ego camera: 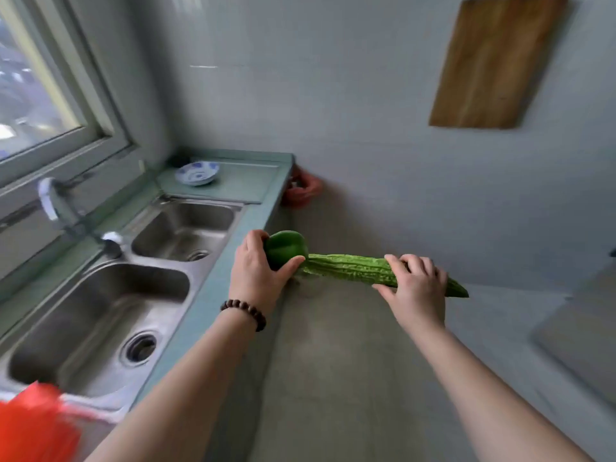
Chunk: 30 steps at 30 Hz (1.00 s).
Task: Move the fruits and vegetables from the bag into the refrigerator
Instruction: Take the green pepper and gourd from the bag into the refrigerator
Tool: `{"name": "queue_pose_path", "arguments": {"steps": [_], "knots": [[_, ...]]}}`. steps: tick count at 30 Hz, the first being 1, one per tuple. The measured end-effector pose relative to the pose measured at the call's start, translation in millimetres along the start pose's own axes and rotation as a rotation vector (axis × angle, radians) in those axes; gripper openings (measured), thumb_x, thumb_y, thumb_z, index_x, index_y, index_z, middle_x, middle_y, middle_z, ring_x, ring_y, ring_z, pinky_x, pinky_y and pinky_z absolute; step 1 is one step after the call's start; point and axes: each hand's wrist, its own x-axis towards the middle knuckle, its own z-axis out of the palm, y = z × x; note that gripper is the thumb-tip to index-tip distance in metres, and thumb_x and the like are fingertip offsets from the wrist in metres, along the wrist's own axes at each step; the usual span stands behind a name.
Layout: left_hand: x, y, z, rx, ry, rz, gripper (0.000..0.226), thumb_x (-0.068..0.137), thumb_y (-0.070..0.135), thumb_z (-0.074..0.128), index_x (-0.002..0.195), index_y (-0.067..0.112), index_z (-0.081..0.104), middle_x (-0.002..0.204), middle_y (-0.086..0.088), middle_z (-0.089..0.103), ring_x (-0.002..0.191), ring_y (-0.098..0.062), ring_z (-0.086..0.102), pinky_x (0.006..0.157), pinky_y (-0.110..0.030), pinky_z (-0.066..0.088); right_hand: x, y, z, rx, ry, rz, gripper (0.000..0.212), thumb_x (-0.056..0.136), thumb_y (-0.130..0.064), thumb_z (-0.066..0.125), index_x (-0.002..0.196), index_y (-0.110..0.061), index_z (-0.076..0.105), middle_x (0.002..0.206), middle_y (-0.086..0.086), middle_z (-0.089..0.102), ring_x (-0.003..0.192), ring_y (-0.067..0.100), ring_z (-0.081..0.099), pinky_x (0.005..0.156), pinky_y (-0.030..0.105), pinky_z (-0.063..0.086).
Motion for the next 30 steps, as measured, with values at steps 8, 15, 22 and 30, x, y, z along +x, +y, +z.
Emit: {"name": "queue_pose_path", "arguments": {"steps": [8, 15, 22, 30], "knots": [[27.7, 135.7, 166.1, -0.186, -0.249, 0.144, 0.067, 0.064, 0.049, 0.08, 0.106, 0.016, 0.041, 0.102, -0.008, 0.057, 0.094, -0.025, 0.056, 0.078, -0.034, 0.048, 2.4, 188.5, -40.8, -0.17, 0.08, 0.303, 0.056, 0.067, -0.046, 0.076, 0.114, -0.02, 0.062, 0.098, 0.006, 0.061, 0.094, 0.033, 0.053, 0.079, 0.042, 0.037], [34.7, 234.6, 288.1, -0.275, -0.472, 0.281, 0.068, 0.064, 0.049, 0.08, 0.11, 0.017, 0.04, 0.105, -0.007, 0.057, 0.09, -0.02, 0.054, 0.072, -0.028, 0.042, -10.2, 304.6, -70.0, -0.322, 0.129, 0.582, 0.054, 0.065, -0.045, 0.077, 0.112, -0.022, 0.062, 0.096, 0.005, 0.062, 0.091, 0.032, 0.053, 0.077, 0.042, 0.037], [58.9, 320.0, 408.1, -0.377, -0.643, 0.449, 0.066, 0.066, 0.049, 0.078, 0.11, 0.019, 0.039, 0.104, -0.003, 0.054, 0.095, -0.019, 0.052, 0.074, -0.029, 0.042, 1.8, 405.2, -79.2, -0.472, 0.196, 0.765, 0.054, 0.064, -0.045, 0.079, 0.11, -0.021, 0.064, 0.095, 0.008, 0.064, 0.089, 0.033, 0.055, 0.076, 0.042, 0.039], [111.2, 423.8, 529.7, -0.463, -0.829, 0.628, 0.066, 0.068, 0.05, 0.076, 0.115, 0.022, 0.041, 0.105, 0.0, 0.051, 0.093, -0.017, 0.052, 0.075, -0.027, 0.044, 57.8, 506.1, -92.4, -0.628, 0.284, 0.972, 0.055, 0.065, -0.047, 0.077, 0.111, -0.019, 0.064, 0.094, 0.007, 0.063, 0.09, 0.033, 0.055, 0.077, 0.042, 0.037]]}}
